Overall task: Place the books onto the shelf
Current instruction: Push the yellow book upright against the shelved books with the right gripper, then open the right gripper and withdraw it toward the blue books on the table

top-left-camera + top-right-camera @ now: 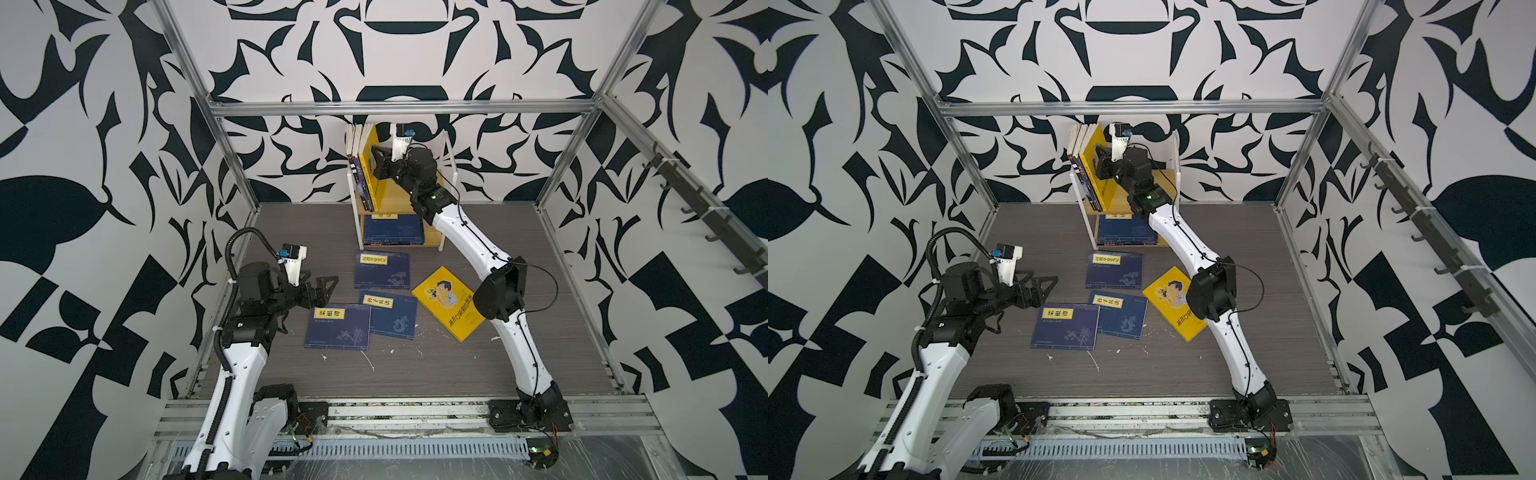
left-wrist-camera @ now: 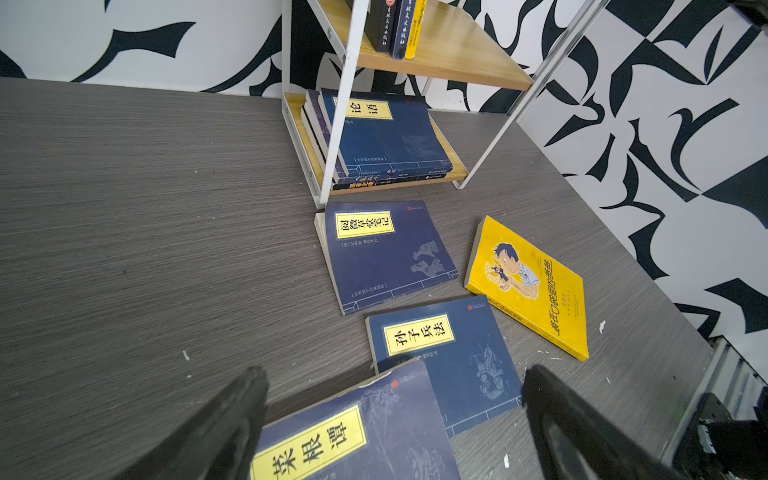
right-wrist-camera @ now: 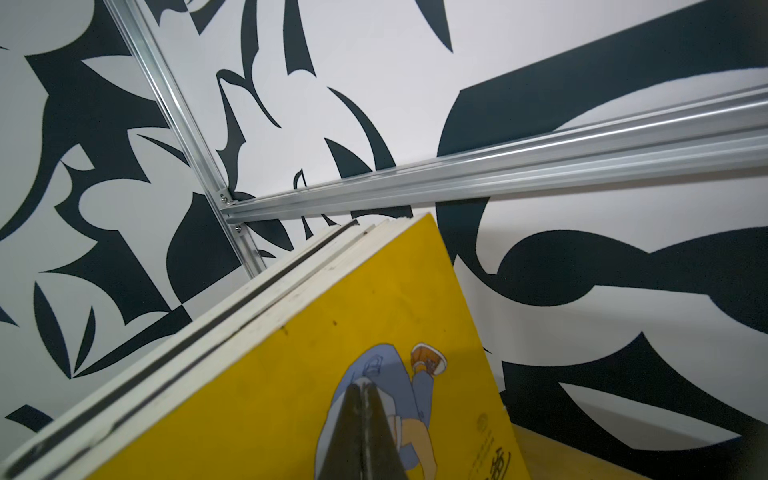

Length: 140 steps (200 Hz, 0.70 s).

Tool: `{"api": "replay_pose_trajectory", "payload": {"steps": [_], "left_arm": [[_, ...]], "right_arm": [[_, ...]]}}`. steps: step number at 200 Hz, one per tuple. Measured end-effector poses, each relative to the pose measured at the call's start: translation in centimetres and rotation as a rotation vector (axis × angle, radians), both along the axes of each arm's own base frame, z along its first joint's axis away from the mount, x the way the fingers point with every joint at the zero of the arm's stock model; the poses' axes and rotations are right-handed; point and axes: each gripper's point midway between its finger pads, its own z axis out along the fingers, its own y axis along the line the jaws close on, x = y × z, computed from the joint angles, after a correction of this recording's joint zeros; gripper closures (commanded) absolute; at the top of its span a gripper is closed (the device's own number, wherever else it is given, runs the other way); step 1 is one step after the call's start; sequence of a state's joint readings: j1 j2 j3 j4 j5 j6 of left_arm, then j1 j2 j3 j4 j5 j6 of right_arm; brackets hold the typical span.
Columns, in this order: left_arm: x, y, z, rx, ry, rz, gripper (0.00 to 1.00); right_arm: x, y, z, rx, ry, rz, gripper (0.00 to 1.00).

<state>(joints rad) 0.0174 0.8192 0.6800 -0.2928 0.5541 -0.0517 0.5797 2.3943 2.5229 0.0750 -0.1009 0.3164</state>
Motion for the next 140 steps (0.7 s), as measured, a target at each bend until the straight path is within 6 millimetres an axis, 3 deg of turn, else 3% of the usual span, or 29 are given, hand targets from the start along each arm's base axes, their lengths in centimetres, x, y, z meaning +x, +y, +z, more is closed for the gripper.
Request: {"api": "replay_pose_trajectory", "payload": {"steps": [66, 140], "left_arm": [[0.1, 0.2, -0.2, 0.004, 0.007, 0.014, 0.0], [0.4, 0.5, -0.8, 0.005, 0.037, 0.037, 0.0]], "right_arm": [[-0.4, -0.9, -3.2, -0.114, 0.055, -0.035, 1.0], [-5.4, -5.8, 0.2, -0.167, 0.021, -0.112, 1.0]]}}
